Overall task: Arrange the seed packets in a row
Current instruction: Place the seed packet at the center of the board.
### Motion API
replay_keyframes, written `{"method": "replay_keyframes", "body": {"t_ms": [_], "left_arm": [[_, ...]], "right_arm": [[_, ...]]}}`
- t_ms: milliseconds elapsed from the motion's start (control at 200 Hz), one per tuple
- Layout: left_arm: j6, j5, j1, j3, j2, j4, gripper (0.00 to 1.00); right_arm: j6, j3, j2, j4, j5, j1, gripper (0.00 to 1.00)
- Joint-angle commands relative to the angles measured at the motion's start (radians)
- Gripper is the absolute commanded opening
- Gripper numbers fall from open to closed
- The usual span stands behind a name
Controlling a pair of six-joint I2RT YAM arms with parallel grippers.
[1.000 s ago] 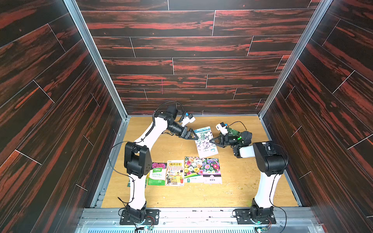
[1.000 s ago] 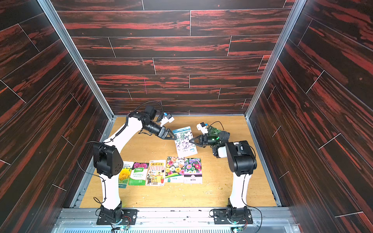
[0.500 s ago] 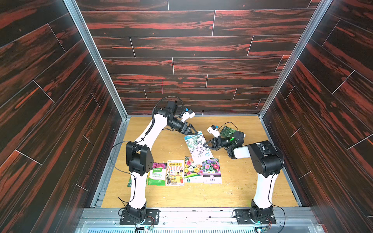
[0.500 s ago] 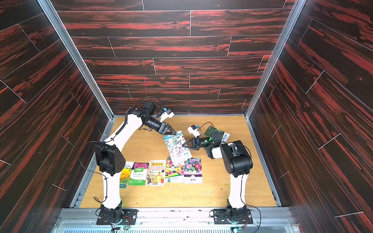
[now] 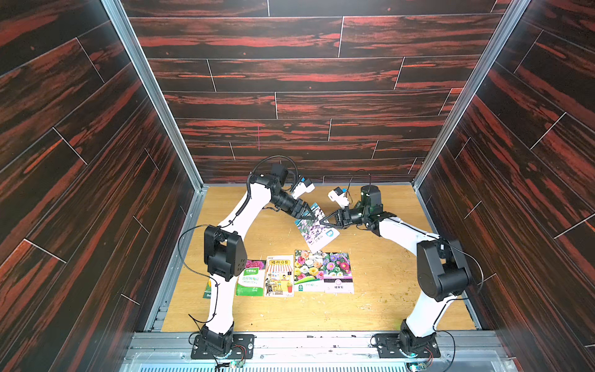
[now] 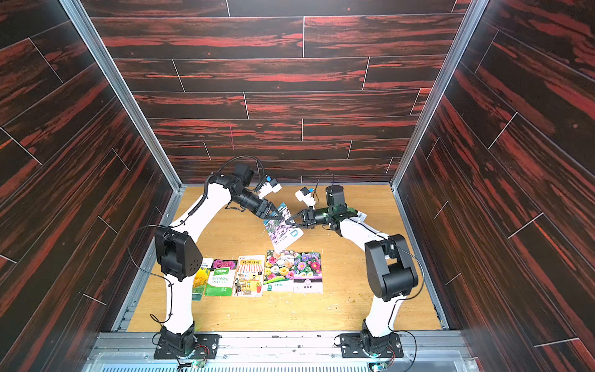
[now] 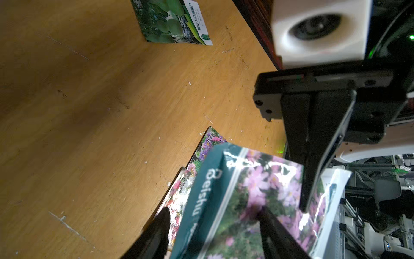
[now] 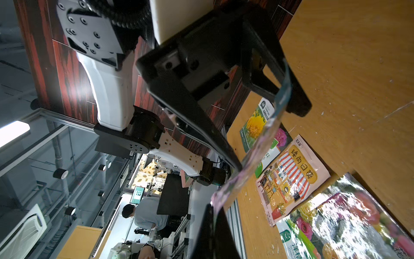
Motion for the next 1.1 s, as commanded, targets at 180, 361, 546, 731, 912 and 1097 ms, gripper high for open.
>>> {"method": "replay_keyframes", "body": {"t_ms": [180, 361, 546, 731, 912, 1097], "left_arm": [[-0.056, 0.129, 0.036, 0.1, 0.047, 0.033, 0.79], [0.08, 0.269, 0.033, 0.115, 0.055, -0.126, 0.71], [0.112, 0.229, 0.027, 0.033, 0.025, -0.137, 0.62], [0.05, 0.189, 0.006, 0.05, 0.034, -0.088, 0.27], [-0.016, 0.14, -0.012, 0.023, -0.011, 0.015, 0.0], [-0.36, -0.144, -0.007, -0.14, -0.12, 0.408, 0.0]], "right_arm": [[-0.181, 0.008, -0.034, -0.245, 0.031, 0.019, 0.0], [-0.202, 0.027, -0.036, -0.28, 0.046, 0.016, 0.0], [-0.22, 0.071, -0.035, -0.322, 0.041, 0.01, 0.0], [-0.223, 0.092, -0.033, -0.334, 0.038, 0.01, 0.0], [-0.227, 0.103, -0.037, -0.357, 0.119, -0.005, 0.48], [-0.05, 0.052, -0.078, -0.263, 0.359, -0.142, 0.75]]}}
